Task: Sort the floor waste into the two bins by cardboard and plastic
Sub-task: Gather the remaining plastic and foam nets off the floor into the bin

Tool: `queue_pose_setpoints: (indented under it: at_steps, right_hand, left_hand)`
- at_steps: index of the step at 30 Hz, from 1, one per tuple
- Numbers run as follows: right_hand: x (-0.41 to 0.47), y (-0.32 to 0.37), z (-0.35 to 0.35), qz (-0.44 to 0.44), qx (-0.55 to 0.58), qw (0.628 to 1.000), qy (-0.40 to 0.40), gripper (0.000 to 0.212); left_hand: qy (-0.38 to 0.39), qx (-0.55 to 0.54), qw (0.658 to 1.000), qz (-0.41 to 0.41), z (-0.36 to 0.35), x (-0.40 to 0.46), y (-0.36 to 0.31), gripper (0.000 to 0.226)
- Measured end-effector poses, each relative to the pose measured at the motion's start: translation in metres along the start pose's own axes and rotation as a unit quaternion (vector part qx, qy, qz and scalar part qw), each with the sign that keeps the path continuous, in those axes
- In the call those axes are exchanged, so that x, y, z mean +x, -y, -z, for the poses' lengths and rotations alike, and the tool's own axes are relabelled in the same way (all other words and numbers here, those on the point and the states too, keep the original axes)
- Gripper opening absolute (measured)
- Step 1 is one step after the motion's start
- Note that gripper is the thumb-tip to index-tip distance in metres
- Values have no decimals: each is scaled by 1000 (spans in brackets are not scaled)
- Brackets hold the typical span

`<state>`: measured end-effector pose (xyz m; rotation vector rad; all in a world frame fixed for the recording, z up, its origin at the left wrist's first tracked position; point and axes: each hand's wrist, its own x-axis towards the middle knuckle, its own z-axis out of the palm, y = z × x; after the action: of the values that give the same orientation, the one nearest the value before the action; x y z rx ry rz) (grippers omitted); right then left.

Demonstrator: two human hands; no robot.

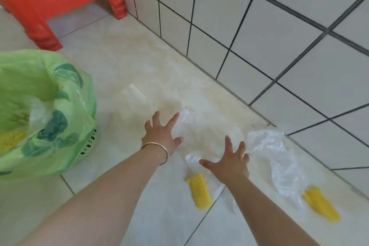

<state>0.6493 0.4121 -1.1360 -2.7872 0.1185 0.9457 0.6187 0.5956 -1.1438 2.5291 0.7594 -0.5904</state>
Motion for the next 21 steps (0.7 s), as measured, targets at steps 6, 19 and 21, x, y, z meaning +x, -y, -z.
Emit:
queue_pose_setpoints:
  at_steps: [6, 19, 21]
  right_hand:
    - [3, 7, -25, 0, -22, 1000, -11, 116]
    - [8, 30, -44, 137, 150, 978, -40, 52]
    - [7, 36, -39, 119, 257, 958, -52, 48]
  left_hand:
    - [18, 18, 999, 20, -14, 25, -6, 75]
    - [15, -8, 993, -120, -57, -8, -9, 47]
    - [37, -114, 990, -73, -52, -14, -15, 43]
